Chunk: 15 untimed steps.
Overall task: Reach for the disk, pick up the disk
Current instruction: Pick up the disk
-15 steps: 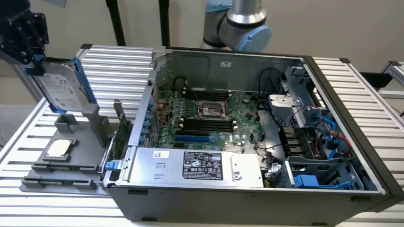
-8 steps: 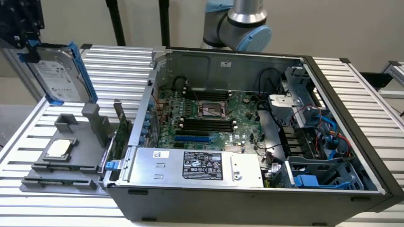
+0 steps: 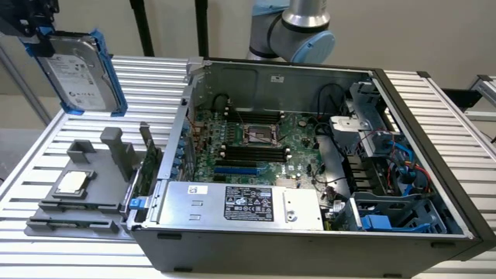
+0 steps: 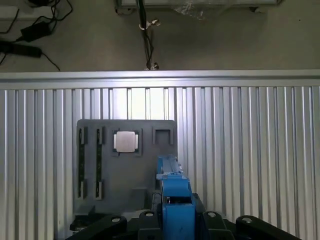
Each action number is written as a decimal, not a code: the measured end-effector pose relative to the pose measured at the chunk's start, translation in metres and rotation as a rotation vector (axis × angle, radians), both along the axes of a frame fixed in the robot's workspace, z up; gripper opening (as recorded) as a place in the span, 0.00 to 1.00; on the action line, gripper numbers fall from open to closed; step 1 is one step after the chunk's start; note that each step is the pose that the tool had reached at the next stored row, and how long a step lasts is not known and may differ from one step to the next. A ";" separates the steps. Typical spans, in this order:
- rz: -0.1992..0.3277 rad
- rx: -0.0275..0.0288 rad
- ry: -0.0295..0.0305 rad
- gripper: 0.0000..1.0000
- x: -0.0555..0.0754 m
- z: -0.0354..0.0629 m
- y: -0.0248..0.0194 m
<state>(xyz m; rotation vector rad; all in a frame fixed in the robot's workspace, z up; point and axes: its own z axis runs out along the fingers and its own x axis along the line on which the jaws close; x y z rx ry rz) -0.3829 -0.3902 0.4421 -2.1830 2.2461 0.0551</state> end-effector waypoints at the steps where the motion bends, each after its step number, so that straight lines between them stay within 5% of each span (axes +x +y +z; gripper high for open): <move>1: 0.000 0.0021 0.0000 0.33 0.004 0.0042 -0.0003; 6: 0.000 0.0083 0.0002 0.33 0.028 0.0248 -0.0032; 15: 0.000 0.0105 0.0027 0.33 0.068 0.0508 -0.0089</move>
